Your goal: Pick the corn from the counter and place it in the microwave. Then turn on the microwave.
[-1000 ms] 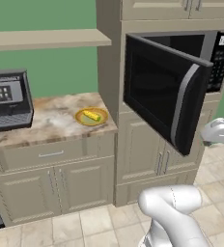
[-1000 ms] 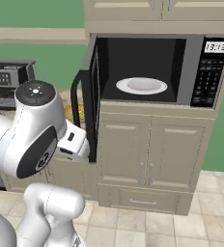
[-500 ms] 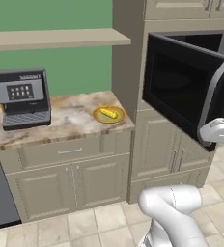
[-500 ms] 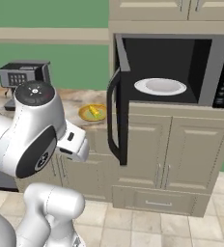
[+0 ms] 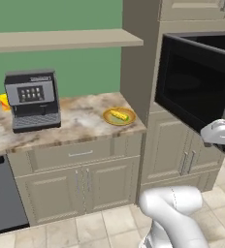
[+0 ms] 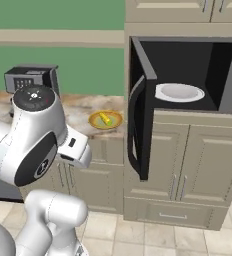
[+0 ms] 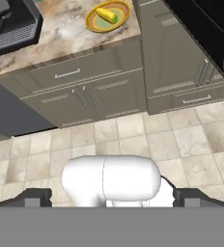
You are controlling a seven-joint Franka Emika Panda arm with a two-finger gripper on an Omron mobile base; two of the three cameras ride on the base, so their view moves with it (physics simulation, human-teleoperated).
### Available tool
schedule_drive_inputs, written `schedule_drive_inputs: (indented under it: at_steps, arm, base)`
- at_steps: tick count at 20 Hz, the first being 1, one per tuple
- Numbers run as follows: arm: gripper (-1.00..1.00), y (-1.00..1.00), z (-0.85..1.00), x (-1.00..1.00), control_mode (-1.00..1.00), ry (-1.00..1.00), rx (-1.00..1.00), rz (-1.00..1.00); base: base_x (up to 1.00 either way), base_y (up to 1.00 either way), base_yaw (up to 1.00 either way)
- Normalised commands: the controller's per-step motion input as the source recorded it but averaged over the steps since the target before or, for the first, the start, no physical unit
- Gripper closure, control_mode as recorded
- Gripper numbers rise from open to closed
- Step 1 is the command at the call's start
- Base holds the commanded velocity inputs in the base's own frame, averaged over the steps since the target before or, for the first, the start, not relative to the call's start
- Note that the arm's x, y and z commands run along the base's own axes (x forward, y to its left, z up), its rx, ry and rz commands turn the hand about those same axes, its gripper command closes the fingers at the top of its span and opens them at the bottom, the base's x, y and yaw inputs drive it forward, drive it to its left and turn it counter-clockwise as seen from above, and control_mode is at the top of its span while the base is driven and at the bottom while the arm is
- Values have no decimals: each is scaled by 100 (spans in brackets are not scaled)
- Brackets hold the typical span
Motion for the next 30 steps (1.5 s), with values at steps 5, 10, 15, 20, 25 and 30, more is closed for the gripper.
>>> schedule_drive_inputs:
  at_steps: [5, 10, 15, 20, 25, 30]
  arm:
    - [-100, 0, 0, 0, 100, 0, 0, 0]
    - [-100, 0, 0, 0, 100, 0, 0, 0]
    - [-100, 0, 0, 0, 100, 0, 0, 0]
    - [-100, 0, 0, 0, 100, 0, 0, 0]
    - [-100, 0, 0, 0, 100, 0, 0, 0]
    - [-100, 0, 0, 0, 100, 0, 0, 0]
  base:
    - [55, 23, 0]
    - [52, 30, 0]
    - [48, 33, 0]
    - [46, 31, 0]
    - [42, 30, 0]
    - [38, 30, 0]
